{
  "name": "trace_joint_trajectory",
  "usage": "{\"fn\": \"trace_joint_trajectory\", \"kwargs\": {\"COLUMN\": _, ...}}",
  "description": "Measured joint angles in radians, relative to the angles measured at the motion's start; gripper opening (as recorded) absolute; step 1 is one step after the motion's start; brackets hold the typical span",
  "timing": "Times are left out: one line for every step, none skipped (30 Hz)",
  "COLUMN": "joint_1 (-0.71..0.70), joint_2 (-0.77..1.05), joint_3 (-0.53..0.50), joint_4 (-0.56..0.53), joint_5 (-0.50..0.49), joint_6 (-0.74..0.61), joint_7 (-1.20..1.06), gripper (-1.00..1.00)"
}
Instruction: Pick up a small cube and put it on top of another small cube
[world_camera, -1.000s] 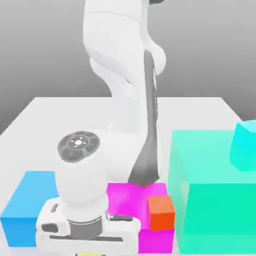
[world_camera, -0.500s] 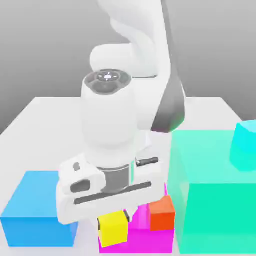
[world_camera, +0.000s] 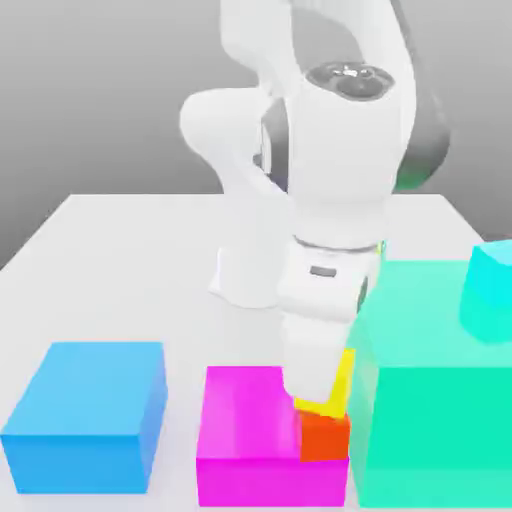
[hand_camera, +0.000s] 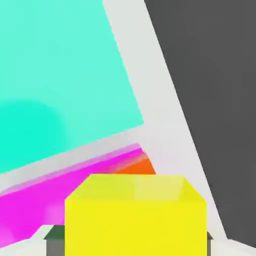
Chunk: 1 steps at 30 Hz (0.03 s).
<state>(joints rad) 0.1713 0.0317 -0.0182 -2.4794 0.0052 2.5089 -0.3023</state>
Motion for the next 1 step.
{"fn": "trace_joint_trajectory", "kwargs": {"joint_1": 0.000, "joint_2": 0.000, "joint_3": 0.000, "joint_4": 0.000, "joint_5": 0.000, "joint_6": 0.000, "joint_7": 0.000, "gripper": 1.00}}
